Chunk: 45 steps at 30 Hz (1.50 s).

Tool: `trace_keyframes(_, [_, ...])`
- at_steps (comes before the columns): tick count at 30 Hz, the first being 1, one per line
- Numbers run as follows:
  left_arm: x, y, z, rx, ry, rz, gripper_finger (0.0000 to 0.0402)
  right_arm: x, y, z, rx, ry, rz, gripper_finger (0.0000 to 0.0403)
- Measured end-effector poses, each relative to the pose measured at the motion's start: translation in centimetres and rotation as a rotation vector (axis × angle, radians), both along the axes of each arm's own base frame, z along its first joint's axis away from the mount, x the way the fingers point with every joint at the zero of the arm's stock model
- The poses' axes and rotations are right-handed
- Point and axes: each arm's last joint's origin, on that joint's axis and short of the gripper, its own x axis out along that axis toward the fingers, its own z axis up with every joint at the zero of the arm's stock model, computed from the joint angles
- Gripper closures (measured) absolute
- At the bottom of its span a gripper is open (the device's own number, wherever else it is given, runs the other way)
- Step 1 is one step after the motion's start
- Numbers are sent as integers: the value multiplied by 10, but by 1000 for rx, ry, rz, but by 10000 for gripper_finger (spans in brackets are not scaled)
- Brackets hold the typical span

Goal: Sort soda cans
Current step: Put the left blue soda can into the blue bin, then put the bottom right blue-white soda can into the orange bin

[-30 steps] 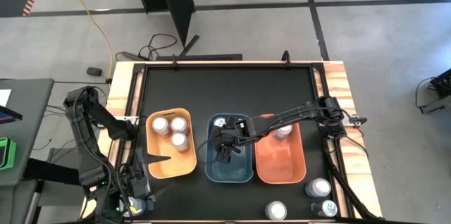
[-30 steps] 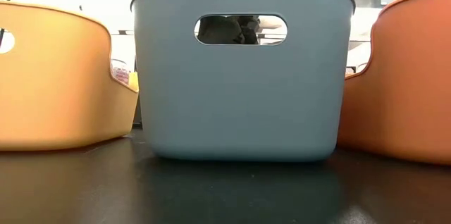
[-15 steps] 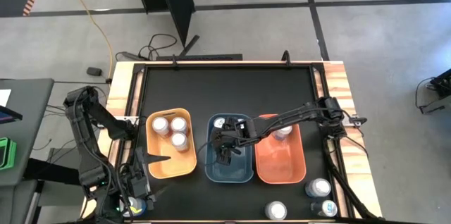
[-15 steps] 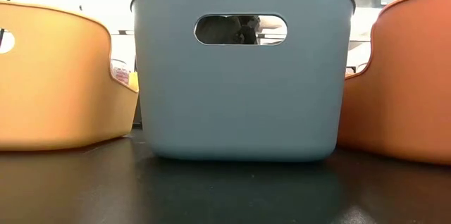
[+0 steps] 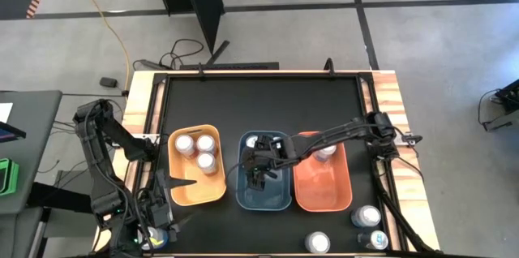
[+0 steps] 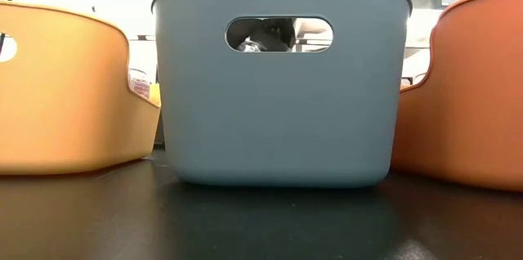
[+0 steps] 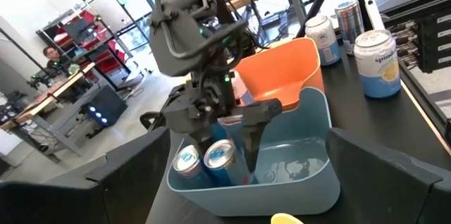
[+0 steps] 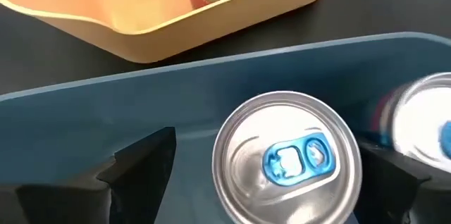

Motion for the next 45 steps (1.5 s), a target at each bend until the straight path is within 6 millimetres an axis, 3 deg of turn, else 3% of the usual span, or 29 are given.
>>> trace_keyframes(23, [0,0,-1,-3,1,2,26,-12,19,51,-141,34,-33,22])
trace_keyframes(30, [0,0,-1,-6,0,2,26,-22,41,76,-163,0,-2,22])
trace_keyframes(34, [0,0,-1,-8,-2,3,26,-47,62,103,-207,-64,-11,22])
trace_keyframes(40, [3,1,-1,-26,10,4,26,-113,100,150,-233,-215,-56,28])
trace_keyframes(45, [39,1,-11,-40,62,47,26,-160,131,163,-287,-316,-87,30])
